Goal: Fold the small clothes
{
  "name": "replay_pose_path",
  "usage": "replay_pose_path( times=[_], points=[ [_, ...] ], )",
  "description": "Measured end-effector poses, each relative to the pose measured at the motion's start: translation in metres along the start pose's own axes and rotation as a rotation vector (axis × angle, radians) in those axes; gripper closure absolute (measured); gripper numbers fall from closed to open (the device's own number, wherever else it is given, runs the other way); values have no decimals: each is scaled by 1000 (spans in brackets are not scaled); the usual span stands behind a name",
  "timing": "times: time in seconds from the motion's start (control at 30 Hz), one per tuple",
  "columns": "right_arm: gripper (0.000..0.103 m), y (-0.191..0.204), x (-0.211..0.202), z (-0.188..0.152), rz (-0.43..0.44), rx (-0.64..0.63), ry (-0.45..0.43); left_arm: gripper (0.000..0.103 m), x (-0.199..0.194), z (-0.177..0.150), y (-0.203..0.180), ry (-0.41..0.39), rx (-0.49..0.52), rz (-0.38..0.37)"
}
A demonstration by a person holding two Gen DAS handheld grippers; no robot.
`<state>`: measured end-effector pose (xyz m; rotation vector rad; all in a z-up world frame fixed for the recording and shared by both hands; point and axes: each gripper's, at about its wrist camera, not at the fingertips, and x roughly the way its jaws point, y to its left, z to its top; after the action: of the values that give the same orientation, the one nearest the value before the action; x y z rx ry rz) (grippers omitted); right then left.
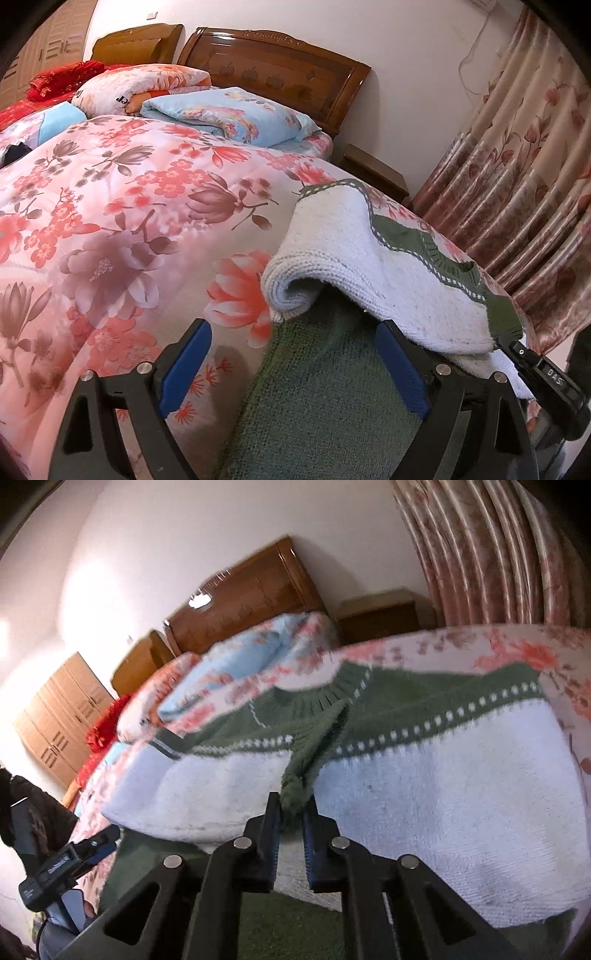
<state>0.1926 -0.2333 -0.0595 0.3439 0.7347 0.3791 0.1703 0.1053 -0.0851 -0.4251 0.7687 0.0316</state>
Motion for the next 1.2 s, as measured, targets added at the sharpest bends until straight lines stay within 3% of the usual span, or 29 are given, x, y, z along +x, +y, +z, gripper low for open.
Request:
replay_pose_path(
  times=[0.73, 0.87, 0.97, 1.07, 1.2],
  points=[
    [92, -3, -12, 1, 26, 13, -49, 0, 3, 0, -2, 7, 0, 18],
    [92, -3, -29, 1, 26, 14, -105, 0, 4, 0, -1, 12, -4, 18],
    [92, -15, -54, 6, 10, 80, -134, 0, 5, 1, -1, 19, -3, 18],
    [92, -26, -78, 11, -76, 86, -150, 0, 6, 1, -1, 21, -2, 16],
    [92, -46, -69, -1, -145, 105, -105, 0, 7, 1, 0, 26, -8, 15]
  ],
)
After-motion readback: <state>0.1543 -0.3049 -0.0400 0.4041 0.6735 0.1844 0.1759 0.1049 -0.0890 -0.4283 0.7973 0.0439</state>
